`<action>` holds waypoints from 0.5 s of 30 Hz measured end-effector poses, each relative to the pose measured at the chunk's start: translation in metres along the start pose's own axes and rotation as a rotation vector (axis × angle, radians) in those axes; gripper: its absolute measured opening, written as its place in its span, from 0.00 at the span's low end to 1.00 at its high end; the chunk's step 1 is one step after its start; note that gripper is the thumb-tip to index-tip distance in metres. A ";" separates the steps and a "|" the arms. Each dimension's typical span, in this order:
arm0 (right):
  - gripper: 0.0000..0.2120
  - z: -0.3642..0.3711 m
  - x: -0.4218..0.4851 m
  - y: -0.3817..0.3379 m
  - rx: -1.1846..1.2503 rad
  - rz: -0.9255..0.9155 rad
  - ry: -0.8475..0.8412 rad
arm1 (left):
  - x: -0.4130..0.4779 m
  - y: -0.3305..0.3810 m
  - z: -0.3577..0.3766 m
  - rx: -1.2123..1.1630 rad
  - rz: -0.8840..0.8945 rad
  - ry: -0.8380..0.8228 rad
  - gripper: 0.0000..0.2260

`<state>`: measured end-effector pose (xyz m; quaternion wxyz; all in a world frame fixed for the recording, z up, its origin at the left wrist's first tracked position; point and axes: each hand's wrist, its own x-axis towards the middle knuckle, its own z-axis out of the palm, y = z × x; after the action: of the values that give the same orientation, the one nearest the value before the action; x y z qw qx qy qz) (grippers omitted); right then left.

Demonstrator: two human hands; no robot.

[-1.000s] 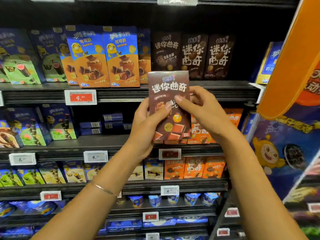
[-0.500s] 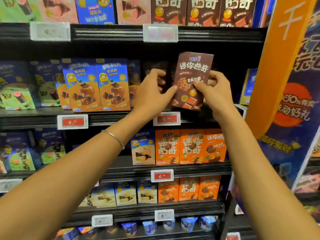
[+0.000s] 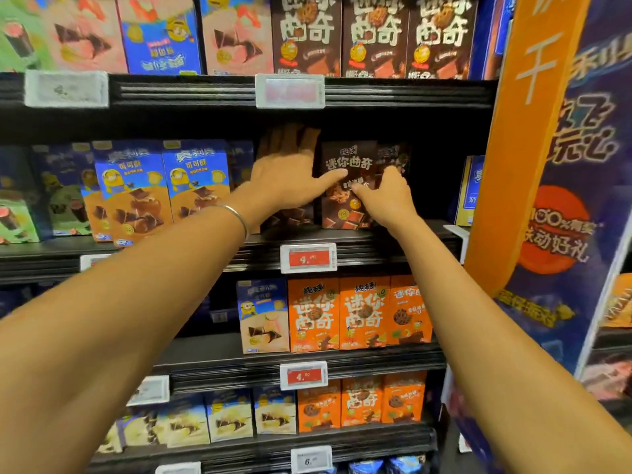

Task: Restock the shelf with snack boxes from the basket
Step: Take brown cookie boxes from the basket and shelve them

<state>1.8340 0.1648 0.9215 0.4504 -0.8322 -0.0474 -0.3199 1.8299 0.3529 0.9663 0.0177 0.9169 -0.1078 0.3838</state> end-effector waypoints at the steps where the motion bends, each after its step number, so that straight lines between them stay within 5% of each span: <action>1: 0.25 0.001 0.003 -0.001 -0.016 0.016 -0.012 | 0.007 -0.002 -0.002 -0.017 0.007 -0.030 0.50; 8: 0.21 0.011 0.017 0.002 -0.023 0.047 -0.061 | 0.042 0.002 -0.011 -0.124 -0.062 -0.251 0.57; 15: 0.18 0.016 0.023 0.008 0.031 0.052 -0.059 | 0.059 0.000 -0.008 -0.250 -0.017 -0.342 0.49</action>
<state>1.8625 0.1678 0.9229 0.4697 -0.8352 -0.0441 -0.2826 1.8650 0.3432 1.0140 0.1160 0.9603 -0.1481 0.2062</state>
